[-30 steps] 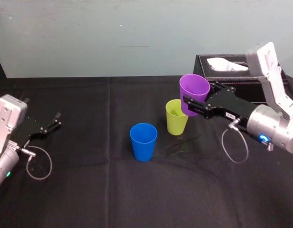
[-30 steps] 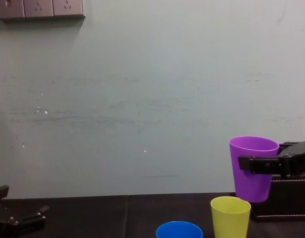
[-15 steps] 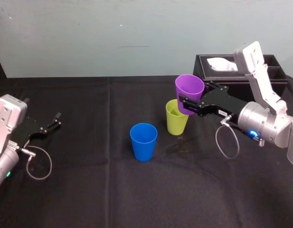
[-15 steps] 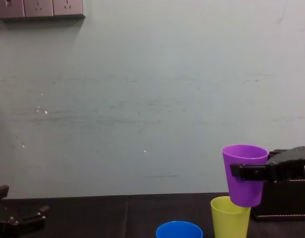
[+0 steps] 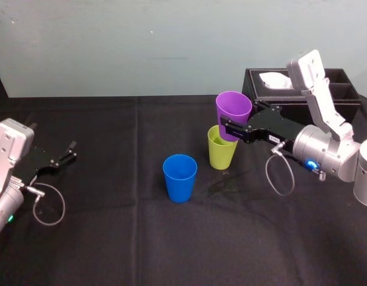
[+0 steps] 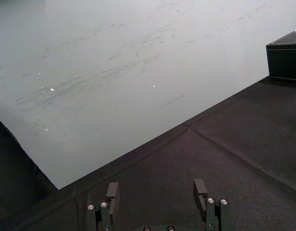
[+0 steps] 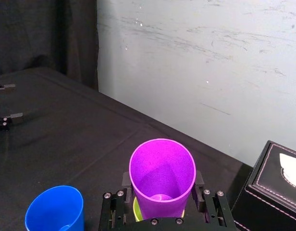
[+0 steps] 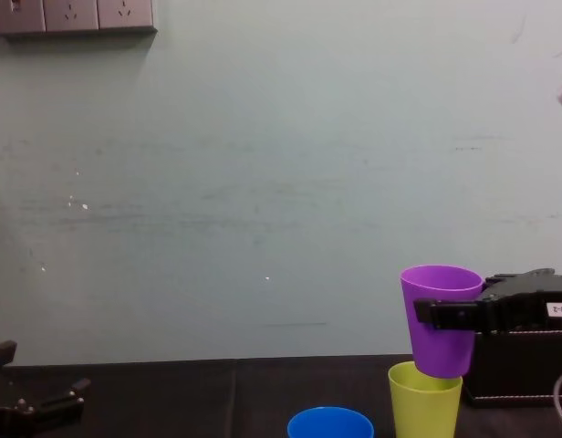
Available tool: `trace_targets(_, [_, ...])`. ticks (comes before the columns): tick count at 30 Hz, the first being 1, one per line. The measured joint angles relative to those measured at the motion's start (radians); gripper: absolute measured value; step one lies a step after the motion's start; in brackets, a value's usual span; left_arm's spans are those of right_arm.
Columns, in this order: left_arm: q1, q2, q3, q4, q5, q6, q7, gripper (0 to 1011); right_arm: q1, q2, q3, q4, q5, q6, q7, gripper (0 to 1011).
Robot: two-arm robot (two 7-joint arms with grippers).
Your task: Stack the three plastic cups sequentially using one hand.
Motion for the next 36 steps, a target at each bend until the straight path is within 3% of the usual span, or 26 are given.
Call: trace_targets(36, [0.000, 0.000, 0.000, 0.000, 0.000, 0.000, 0.000, 1010, 0.030, -0.049, -0.019, 0.096, -0.036, -0.020, 0.016, 733])
